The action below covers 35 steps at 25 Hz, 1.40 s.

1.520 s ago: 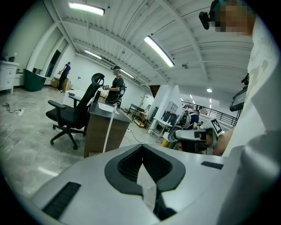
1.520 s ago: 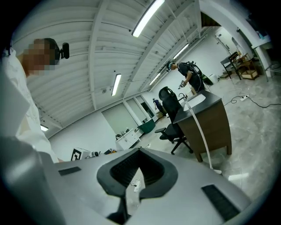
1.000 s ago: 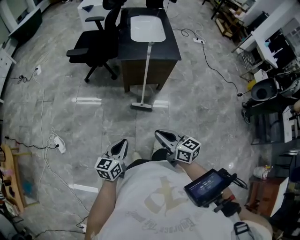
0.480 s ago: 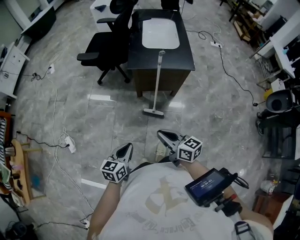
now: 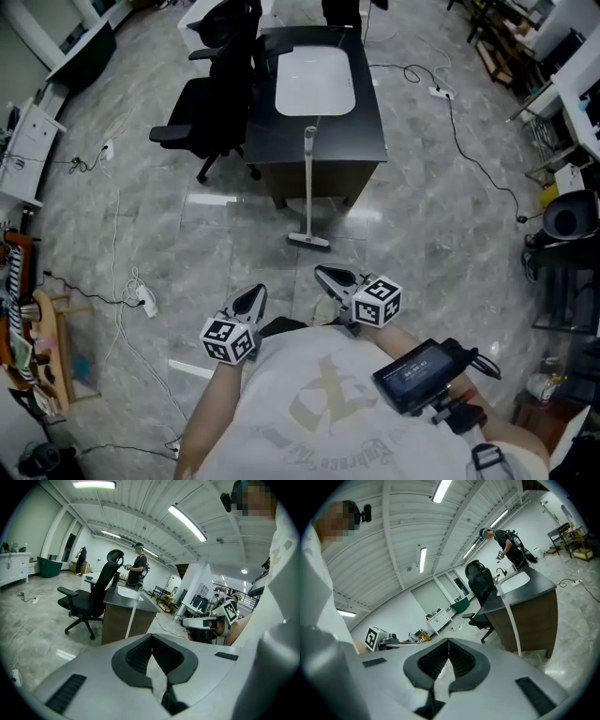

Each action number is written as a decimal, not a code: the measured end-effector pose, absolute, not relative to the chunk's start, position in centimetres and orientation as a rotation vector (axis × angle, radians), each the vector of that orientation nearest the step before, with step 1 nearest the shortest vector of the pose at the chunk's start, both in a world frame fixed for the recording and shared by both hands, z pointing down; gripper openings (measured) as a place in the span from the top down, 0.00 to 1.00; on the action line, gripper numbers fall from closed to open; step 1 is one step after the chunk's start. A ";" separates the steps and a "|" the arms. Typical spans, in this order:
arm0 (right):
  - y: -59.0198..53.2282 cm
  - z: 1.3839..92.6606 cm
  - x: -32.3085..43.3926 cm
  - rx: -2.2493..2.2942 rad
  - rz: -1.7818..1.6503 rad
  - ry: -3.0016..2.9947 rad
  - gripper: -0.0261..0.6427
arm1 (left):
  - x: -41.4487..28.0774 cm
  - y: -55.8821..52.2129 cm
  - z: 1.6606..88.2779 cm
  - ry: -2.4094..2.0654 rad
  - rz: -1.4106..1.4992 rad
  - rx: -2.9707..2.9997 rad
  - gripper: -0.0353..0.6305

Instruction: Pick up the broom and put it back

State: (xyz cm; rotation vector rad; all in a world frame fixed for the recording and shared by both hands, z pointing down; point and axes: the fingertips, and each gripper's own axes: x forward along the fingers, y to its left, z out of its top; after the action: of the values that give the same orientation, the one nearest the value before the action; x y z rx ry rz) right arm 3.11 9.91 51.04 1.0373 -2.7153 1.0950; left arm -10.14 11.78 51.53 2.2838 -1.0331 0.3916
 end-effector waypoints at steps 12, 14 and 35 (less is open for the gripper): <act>4.3 52.6 3.4 1.107 1.088 -2.657 0.94 | -10.4 6.5 53.2 -0.983 0.423 2.269 0.93; 3.3 52.8 2.9 1.143 1.094 -2.641 0.94 | -10.8 5.2 53.6 -0.947 0.426 2.281 0.93; -4.2 53.7 -0.8 1.382 1.038 -2.464 0.94 | -16.1 -4.5 53.6 -0.779 0.388 2.352 0.93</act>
State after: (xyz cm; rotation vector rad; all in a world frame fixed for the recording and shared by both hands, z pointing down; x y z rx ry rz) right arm -0.77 -4.23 53.75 1.3817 -2.4641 1.0383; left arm -16.05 -4.49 53.61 2.3520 -0.7794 0.3884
